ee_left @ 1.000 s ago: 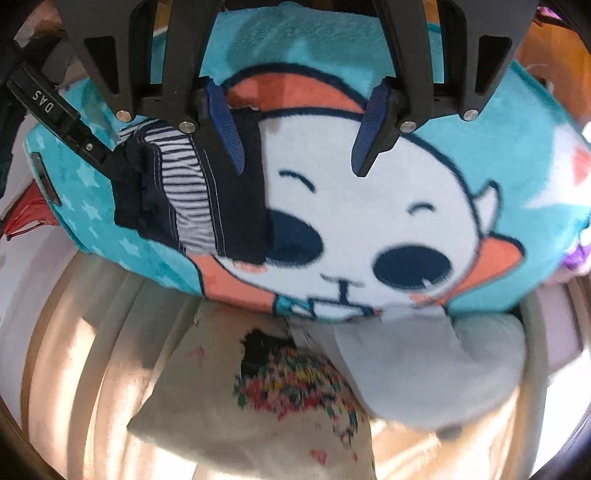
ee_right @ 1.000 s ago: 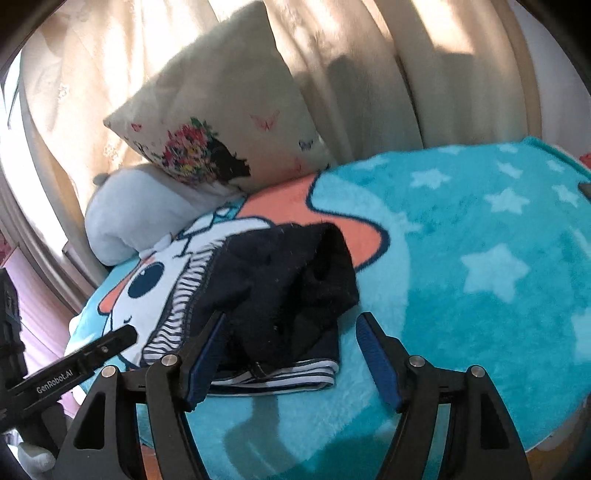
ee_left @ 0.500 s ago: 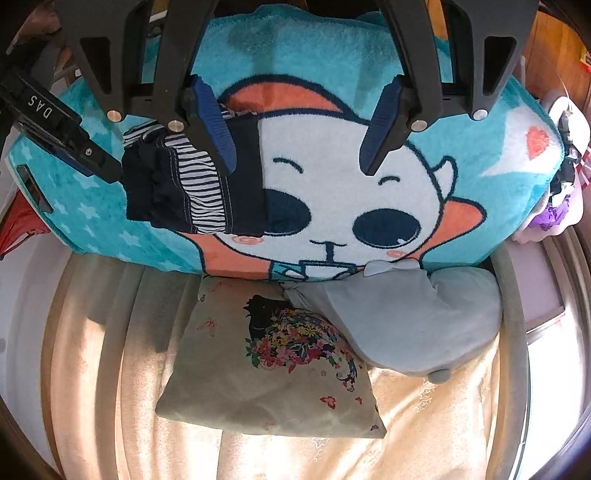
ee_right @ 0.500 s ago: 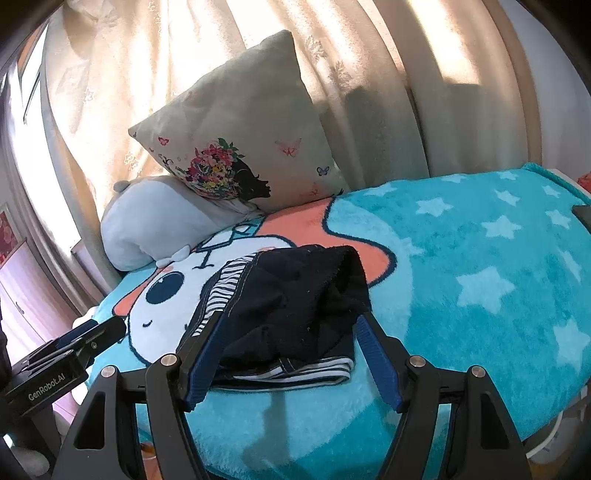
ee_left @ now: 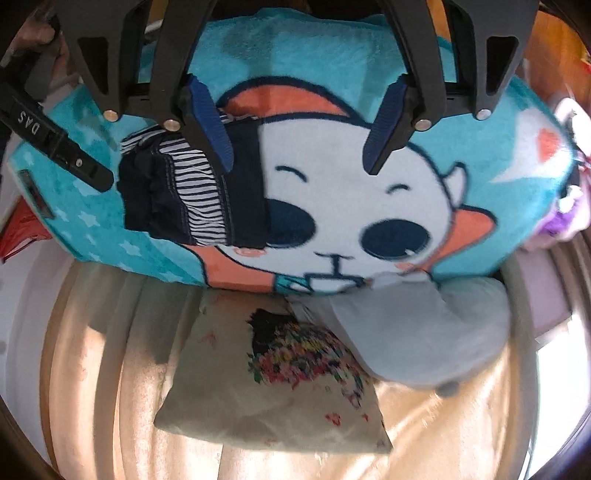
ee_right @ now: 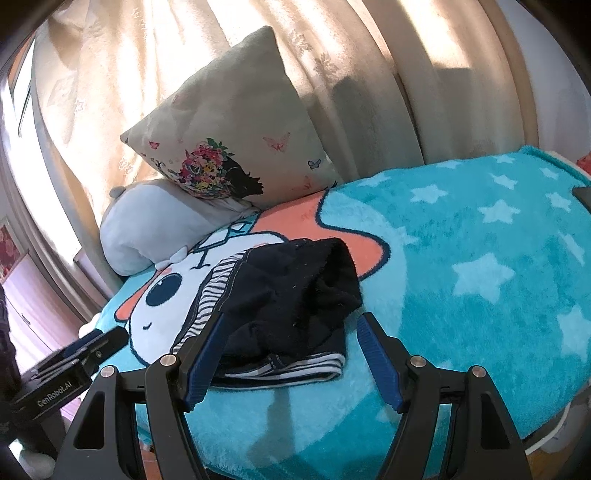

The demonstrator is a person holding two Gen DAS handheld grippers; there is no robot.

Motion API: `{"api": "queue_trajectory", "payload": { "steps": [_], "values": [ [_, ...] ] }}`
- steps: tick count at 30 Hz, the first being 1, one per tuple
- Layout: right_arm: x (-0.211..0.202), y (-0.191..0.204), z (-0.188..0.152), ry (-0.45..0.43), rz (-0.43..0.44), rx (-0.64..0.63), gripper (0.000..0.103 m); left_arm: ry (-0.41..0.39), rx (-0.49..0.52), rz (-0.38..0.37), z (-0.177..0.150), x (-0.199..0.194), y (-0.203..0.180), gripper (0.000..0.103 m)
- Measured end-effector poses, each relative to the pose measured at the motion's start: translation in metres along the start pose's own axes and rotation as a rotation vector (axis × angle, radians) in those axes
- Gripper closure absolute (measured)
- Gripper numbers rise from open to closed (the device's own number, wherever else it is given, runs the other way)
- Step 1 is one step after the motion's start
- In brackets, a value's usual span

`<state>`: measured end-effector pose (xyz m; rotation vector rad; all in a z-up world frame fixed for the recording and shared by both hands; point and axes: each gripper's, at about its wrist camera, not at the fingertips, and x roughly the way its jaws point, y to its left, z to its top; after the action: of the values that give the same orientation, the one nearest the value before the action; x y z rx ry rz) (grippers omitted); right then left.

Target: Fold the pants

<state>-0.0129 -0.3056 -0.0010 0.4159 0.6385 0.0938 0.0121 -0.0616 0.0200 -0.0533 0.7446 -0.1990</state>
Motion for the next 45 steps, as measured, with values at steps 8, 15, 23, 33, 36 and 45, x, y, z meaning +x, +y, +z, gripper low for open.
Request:
{"api": "queue_trajectory", "payload": {
  "steps": [8, 15, 23, 33, 36, 45],
  "values": [
    [0.043, -0.052, 0.033, 0.15, 0.182, 0.194, 0.021, 0.159, -0.139, -0.239, 0.033, 0.068, 0.029, 0.029],
    [0.086, -0.056, 0.034, 0.235, 0.267, 0.241, 0.021, 0.311, -0.206, -0.427, 0.045, 0.127, 0.024, 0.029],
    [0.107, -0.027, 0.033, 0.247, 0.263, 0.133, 0.04, 0.335, -0.166, -0.537, 0.046, 0.139, -0.011, 0.052],
    [0.103, 0.002, 0.062, 0.201, 0.347, 0.114, 0.055, 0.246, -0.162, -0.489, 0.081, 0.113, 0.009, 0.059],
    [0.118, 0.018, 0.069, 0.206, 0.358, 0.103, 0.055, 0.232, -0.177, -0.45, 0.095, 0.118, 0.022, 0.059],
    [0.182, 0.032, 0.066, 0.281, 0.233, 0.084, 0.04, 0.293, -0.254, -0.317, 0.097, 0.158, 0.06, 0.059]
  ]
}}
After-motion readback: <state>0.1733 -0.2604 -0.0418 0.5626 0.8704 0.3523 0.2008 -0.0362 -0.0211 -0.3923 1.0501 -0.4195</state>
